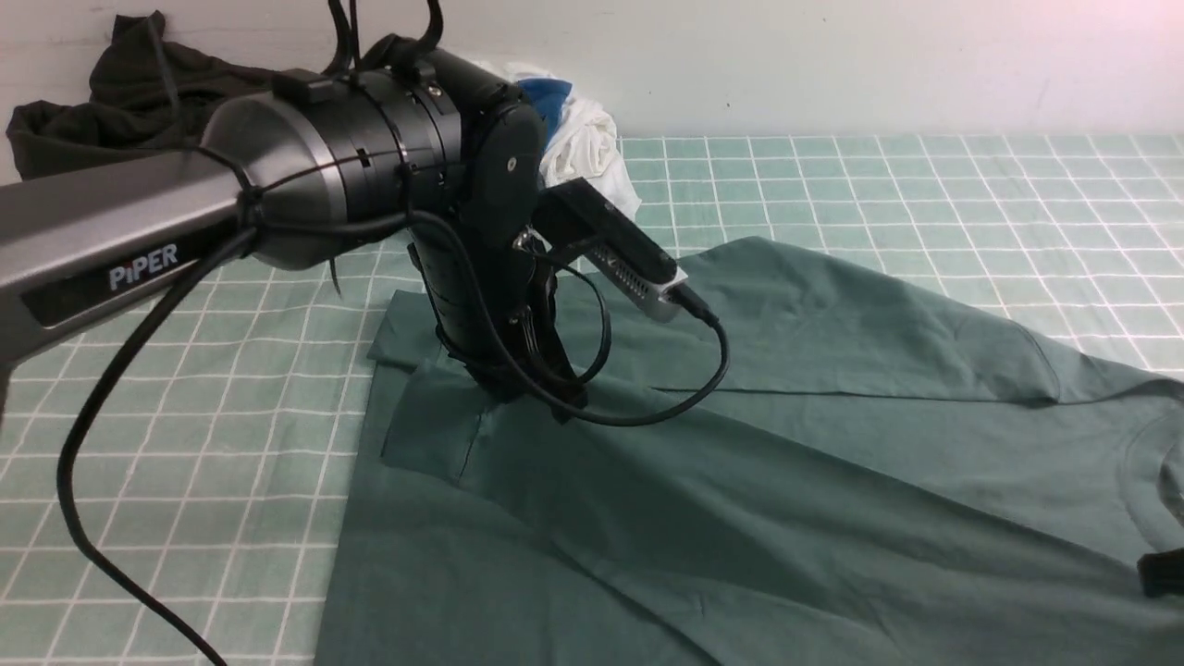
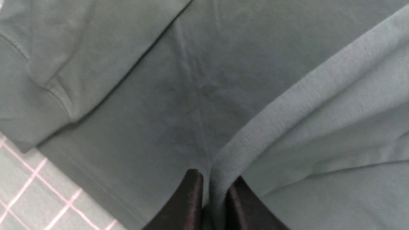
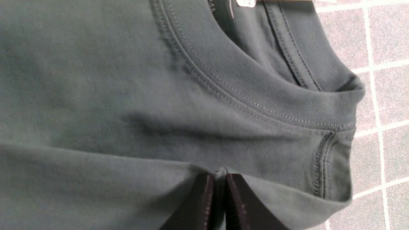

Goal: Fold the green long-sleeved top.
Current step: Use the left arm to drag and place the cuff at the centered position on the left edge of the fabric, then use the left arm to clamp the cuff farthest from it

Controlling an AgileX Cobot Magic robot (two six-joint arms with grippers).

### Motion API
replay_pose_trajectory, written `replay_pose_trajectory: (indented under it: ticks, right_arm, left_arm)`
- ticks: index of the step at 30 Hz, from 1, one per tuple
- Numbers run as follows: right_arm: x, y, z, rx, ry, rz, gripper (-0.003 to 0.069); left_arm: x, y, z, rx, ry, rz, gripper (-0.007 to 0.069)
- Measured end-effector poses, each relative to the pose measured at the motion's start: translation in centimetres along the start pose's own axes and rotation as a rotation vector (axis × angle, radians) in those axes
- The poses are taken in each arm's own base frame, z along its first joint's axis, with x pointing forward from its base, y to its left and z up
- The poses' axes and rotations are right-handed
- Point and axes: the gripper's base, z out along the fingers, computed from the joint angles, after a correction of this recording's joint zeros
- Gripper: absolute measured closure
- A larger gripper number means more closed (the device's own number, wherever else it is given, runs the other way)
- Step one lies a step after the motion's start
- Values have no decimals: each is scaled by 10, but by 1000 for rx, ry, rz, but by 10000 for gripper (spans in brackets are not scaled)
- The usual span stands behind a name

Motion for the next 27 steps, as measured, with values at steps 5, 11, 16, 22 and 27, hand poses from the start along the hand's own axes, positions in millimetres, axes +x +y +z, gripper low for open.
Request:
replay_pose_trajectory:
  ticks: [5,11,16,22,27]
  right_arm:
    - [-10,-3,-8,13,-14,29,403]
    - [-36,-9,-46,-18,-107,82,295]
    - [-40,1,-73,-106,-181,14,288]
    - [-38,9,-77,-144,-188,-44,288]
    - [-40,10,-77,-151,-202,-47,288]
  left_arm:
    - [-1,11,15,-8,17,-96,332]
    - [1,60,6,-41,-22,-298,162]
    - [13,114,19,-30,-73,-476,142]
    - [32,158,80,-5,-87,-637,142]
    - [39,160,112,23,-48,-666,181]
